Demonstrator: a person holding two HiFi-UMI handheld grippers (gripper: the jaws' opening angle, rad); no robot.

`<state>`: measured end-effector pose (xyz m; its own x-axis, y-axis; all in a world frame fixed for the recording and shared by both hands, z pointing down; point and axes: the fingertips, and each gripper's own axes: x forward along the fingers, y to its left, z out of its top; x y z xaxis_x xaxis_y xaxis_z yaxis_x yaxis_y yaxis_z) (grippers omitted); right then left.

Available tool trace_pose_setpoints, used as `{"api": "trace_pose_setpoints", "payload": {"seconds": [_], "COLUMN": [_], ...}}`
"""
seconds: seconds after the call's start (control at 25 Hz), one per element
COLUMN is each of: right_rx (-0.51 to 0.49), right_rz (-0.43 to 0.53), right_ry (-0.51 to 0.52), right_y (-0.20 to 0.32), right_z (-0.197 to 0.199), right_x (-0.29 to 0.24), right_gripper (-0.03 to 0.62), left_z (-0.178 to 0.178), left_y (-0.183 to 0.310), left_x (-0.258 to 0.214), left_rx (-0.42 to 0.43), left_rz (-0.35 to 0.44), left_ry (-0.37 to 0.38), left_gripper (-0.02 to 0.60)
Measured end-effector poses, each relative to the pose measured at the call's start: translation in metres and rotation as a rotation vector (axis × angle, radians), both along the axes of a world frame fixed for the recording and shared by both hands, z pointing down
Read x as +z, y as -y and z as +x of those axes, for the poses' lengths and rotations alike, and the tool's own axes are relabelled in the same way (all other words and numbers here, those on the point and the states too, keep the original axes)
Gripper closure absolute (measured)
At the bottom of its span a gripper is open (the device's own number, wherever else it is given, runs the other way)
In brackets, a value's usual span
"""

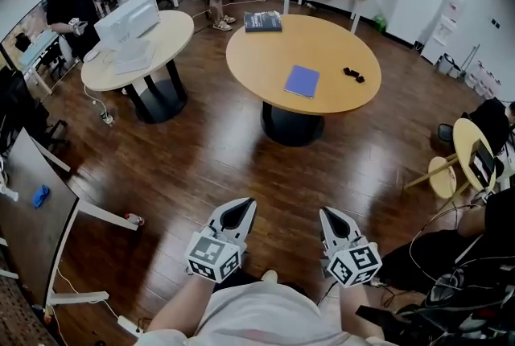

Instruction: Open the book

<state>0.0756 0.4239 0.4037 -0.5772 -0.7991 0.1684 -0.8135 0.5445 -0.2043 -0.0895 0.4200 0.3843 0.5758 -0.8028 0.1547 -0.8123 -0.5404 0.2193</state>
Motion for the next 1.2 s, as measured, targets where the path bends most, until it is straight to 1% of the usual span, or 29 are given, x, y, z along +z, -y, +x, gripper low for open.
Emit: {"api": "trace_pose_setpoints", "payload": {"seconds": [0.2, 0.36, 0.52, 0.72, 0.88, 1.04, 1.2], "right_rx": [0.041, 0.07, 0.068, 0.039, 0.055, 0.095, 0.114], "right_rz": [-0.024, -0.036, -0.032, 0.05, 0.031, 0.021, 0.016], "right_ry": [-0.035, -0.064, -0.083, -0.104, -0.117, -0.124, -0.145], "right_y": [0.024, 0.056, 0.108, 0.164, 0.198, 0.222, 0.237], "right_z": [0.015, 0.009, -0.02, -0.071, -0.096, -0.107, -0.109], "right_x": [0.007, 0.01, 0.008, -0.007, -0.005, -0.002, -0.005], "right_gripper": [0.599, 0.599, 0.599, 0.599, 0.599, 0.599, 0.599], "left_z": [0.013, 0.005, -0.022, -0.07, -0.101, -0.117, -0.115], "left_y": [0.034, 0.073, 0.124, 0.186, 0.225, 0.252, 0.27], "left_x": [0.007, 0.013, 0.015, 0.023, 0.025, 0.03, 0.034], "left_rx": [0.038, 0.065, 0.074, 0.075, 0.074, 0.09, 0.115], "left_rz": [0.001, -0.006, -0.01, -0.031, -0.031, -0.032, -0.042], "left_ry": [-0.021, -0.048, -0.061, -0.064, -0.073, -0.073, -0.09], "left_gripper": [0.571, 0.571, 0.571, 0.571, 0.571, 0.571, 0.571]}}
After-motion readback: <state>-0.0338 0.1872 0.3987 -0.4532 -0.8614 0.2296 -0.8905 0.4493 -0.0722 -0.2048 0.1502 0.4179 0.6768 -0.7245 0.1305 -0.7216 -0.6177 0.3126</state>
